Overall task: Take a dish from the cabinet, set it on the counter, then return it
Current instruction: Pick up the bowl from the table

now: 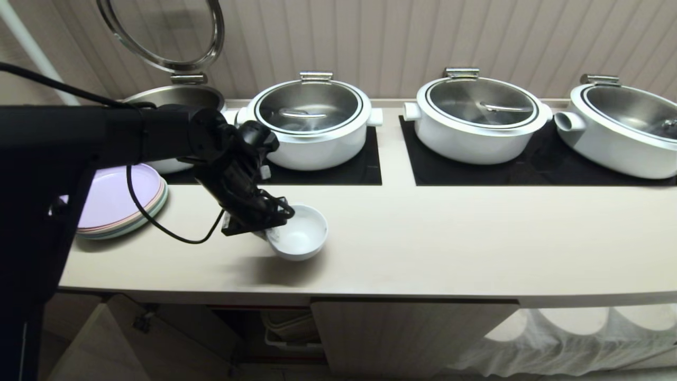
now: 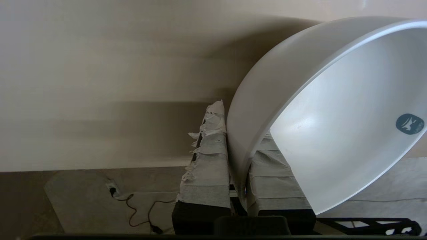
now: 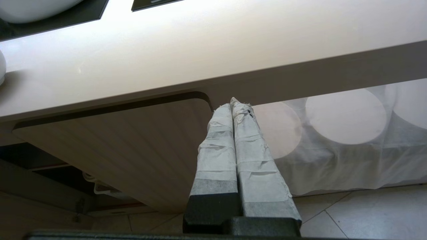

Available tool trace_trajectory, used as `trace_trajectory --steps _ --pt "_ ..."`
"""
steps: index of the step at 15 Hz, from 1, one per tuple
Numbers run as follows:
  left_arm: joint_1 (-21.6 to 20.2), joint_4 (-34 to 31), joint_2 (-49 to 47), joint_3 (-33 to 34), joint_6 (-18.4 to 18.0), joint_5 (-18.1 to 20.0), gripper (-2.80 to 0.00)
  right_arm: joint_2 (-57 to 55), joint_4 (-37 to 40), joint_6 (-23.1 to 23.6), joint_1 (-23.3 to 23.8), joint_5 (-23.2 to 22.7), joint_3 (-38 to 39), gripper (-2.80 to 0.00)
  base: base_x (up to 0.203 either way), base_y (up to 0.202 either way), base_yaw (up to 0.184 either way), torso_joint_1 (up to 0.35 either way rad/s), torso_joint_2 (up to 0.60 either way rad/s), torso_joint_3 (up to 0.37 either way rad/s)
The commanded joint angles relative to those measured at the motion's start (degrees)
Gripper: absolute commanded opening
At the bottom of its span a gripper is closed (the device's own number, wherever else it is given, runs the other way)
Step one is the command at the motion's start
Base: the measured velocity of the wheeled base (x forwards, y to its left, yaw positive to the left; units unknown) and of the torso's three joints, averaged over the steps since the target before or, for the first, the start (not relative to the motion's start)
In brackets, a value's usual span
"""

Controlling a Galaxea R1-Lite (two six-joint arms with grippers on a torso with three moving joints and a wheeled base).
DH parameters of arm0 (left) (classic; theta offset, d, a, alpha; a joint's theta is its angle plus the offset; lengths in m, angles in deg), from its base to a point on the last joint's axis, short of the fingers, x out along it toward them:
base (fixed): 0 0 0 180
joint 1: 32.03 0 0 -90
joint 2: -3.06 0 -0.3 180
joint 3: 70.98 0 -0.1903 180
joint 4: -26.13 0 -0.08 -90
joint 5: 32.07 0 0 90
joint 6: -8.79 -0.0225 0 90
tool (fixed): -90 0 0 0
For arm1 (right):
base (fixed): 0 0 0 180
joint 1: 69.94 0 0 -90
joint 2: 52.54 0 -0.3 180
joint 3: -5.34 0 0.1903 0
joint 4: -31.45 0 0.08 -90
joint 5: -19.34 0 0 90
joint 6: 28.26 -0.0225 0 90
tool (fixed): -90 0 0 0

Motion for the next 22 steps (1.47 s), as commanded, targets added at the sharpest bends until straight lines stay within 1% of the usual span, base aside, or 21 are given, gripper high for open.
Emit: trace_trajectory --steps 1,3,5,8,18,22 --pt "0.0 -0.23 1.46 1.19 2.05 0.07 -2.8 0.01 -0.02 -0.08 -0.02 0.01 0.01 -2.8 0.0 0.0 0.0 0.0 0.0 0.0" --pt "0.0 -0.23 1.87 1.19 3.97 0.07 -2.8 0.01 -0.02 -0.08 -0.02 0.01 0.01 -2.8 0.0 0.0 0.0 0.0 0.0 0.0" --pt "0.0 -0.25 2.94 1.37 4.45 0.49 -2.8 0.01 -0.02 -0.08 -0.02 0.01 0.01 -2.8 0.0 0.0 0.0 0.0 0.0 0.0" --pt "-0.15 -0.23 5.34 4.2 4.47 0.59 -2.8 0.01 -0.02 -0.08 -0.02 0.01 0.01 -2.8 0.0 0.0 0.0 0.0 0.0 0.0" --pt "-0.55 0.35 18.18 19.91 4.38 0.68 -2.8 0.01 -0.02 -0.08 -0.02 0.01 0.01 -2.8 0.0 0.0 0.0 0.0 0.0 0.0" --pt "-0.67 2.38 24.24 28.85 4.49 0.64 -2.8 0.01 -0.02 -0.08 -0.02 0.01 0.01 -2.8 0.0 0.0 0.0 0.0 0.0 0.0"
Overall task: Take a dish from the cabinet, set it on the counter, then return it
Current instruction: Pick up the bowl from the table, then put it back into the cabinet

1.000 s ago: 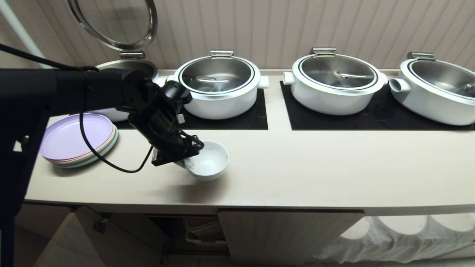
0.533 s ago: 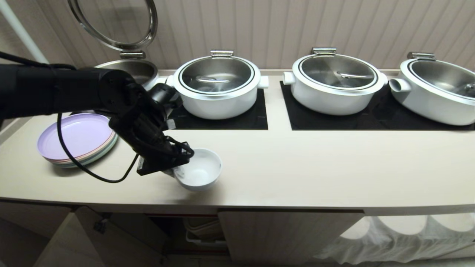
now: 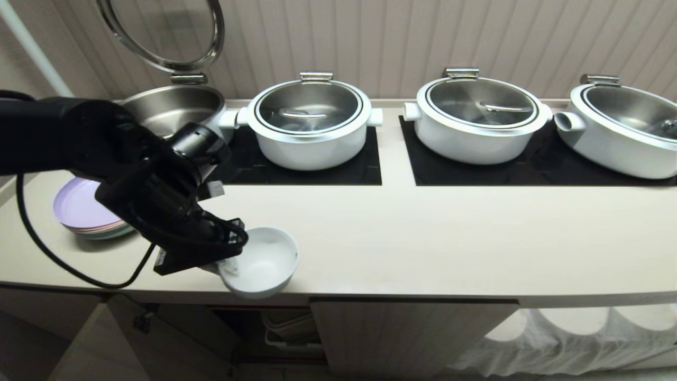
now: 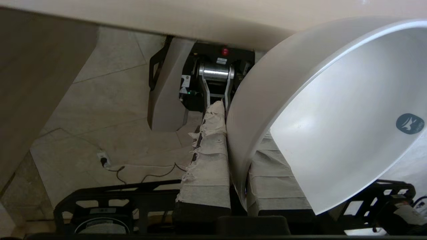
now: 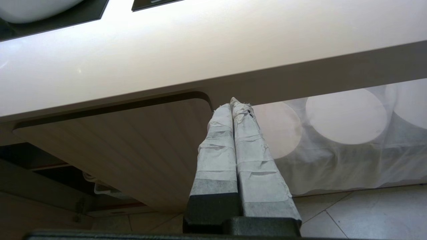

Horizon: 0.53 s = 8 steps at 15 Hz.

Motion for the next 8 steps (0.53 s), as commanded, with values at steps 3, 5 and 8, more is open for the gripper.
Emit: trace_trajectory --steps 3,5,8 --pt "-0.1 3.75 8.85 10.69 2.27 -0.06 -2.8 0.02 -0.04 -0.07 -0.02 0.03 0.01 -2.8 0.0 0.0 0.0 0.0 0.0 0.0" --pt "-0.1 4.39 12.04 14.07 2.94 -0.05 -2.8 0.02 -0.04 -0.07 -0.02 0.02 0.01 -2.8 0.0 0.0 0.0 0.0 0.0 0.0" --pt "-0.96 8.63 16.75 21.02 3.08 -0.05 -2.8 0.02 -0.04 -0.07 -0.02 0.03 0.01 -2.8 0.0 0.0 0.0 0.0 0.0 0.0"
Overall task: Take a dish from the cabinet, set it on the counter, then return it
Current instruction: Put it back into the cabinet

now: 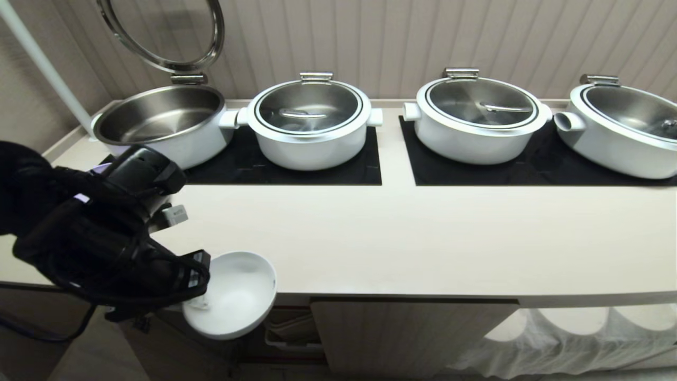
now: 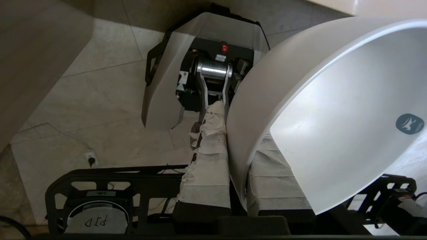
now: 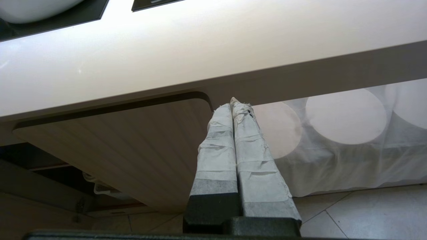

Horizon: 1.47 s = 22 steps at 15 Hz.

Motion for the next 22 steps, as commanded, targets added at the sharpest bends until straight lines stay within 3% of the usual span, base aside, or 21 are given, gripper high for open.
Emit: trace_trajectory --steps 1,8,12,17,22 --pt "-0.97 3.35 5.44 5.87 0.21 -0.06 -2.8 0.0 -0.02 -0.08 -0.02 0.01 0.01 -2.8 0.0 0.0 0.0 0.0 0.0 0.0" --pt "-1.2 7.72 17.44 18.7 3.39 0.1 -2.8 0.0 -0.02 -0.08 -0.02 0.01 0.01 -2.8 0.0 0.0 0.0 0.0 0.0 0.0" --pt "2.38 7.27 25.31 25.17 3.58 0.09 -2.8 0.0 -0.02 -0.08 -0.02 0.01 0.01 -2.8 0.0 0.0 0.0 0.0 0.0 0.0" --pt "5.07 2.0 33.54 30.15 3.64 0.14 -2.8 0.0 -0.02 -0.08 -0.02 0.01 0.01 -2.8 0.0 0.0 0.0 0.0 0.0 0.0" --pt "5.28 1.4 36.28 32.48 3.64 0.14 -2.8 0.0 -0.02 -0.08 -0.02 0.01 0.01 -2.8 0.0 0.0 0.0 0.0 0.0 0.0"
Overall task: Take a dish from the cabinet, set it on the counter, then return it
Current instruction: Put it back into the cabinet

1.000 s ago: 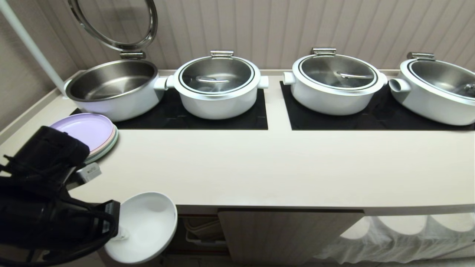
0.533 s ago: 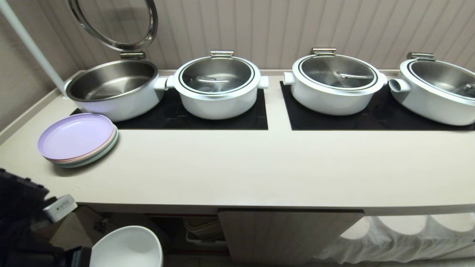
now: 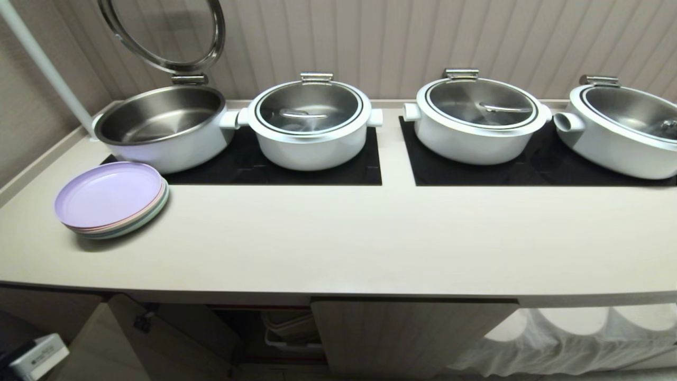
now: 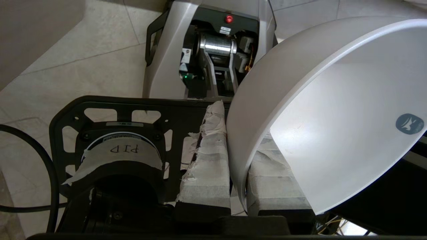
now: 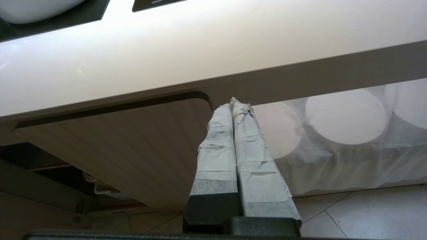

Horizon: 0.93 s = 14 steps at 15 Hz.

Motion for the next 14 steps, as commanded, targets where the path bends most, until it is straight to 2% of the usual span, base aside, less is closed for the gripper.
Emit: trace_trajectory --steps 1,14 --pt "0.05 -0.13 0.86 0.26 0.21 0.03 -2.8 0.02 -0.02 -0.05 -0.02 0.03 0.01 -2.8 0.0 0.0 0.0 0.0 0.0 0.0" --pt "0.05 -0.31 1.38 0.7 0.21 1.18 -2.8 0.02 -0.02 -0.05 -0.02 0.03 0.01 -2.8 0.0 0.0 0.0 0.0 0.0 0.0"
